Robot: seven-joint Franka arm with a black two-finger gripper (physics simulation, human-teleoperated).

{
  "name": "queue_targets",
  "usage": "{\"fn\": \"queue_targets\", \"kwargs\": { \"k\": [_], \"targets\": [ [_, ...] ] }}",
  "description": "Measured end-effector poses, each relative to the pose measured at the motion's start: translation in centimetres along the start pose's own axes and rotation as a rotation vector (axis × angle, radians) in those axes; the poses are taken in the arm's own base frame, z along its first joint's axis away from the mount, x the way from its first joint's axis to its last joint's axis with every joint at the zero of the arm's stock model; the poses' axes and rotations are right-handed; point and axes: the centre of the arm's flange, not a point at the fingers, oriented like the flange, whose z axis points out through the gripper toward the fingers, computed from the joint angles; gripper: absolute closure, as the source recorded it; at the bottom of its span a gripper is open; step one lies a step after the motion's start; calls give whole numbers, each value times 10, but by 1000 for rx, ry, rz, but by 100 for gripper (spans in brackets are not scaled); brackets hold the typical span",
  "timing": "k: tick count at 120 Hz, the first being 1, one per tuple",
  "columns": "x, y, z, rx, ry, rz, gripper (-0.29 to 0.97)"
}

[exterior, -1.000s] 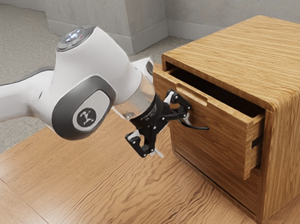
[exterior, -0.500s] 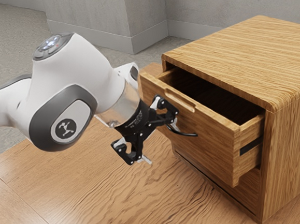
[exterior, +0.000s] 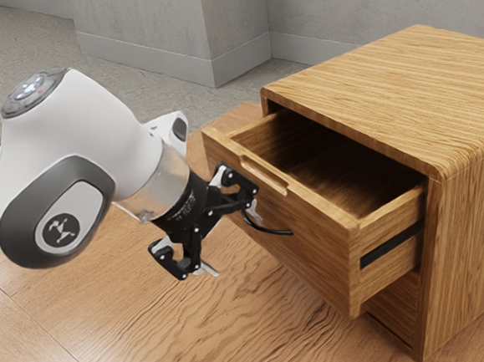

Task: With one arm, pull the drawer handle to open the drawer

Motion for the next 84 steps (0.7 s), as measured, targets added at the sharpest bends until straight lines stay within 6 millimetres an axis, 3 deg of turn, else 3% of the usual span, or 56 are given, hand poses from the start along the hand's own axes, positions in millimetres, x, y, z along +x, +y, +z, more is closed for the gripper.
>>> {"fn": "queue_targets", "kwargs": {
  "k": [20,37,55,76,84],
  "targets": [
    [1,-14,-8,-9,0,-16,0],
    [-19,-19,-8,-19,-12,6,0],
    [-19,-29,-53,-94,9,-5,0],
    [-13,-43,-57,-65,10,-22,0],
    [-4,-37,-74,-32,6,-30,0]
  ]
}}
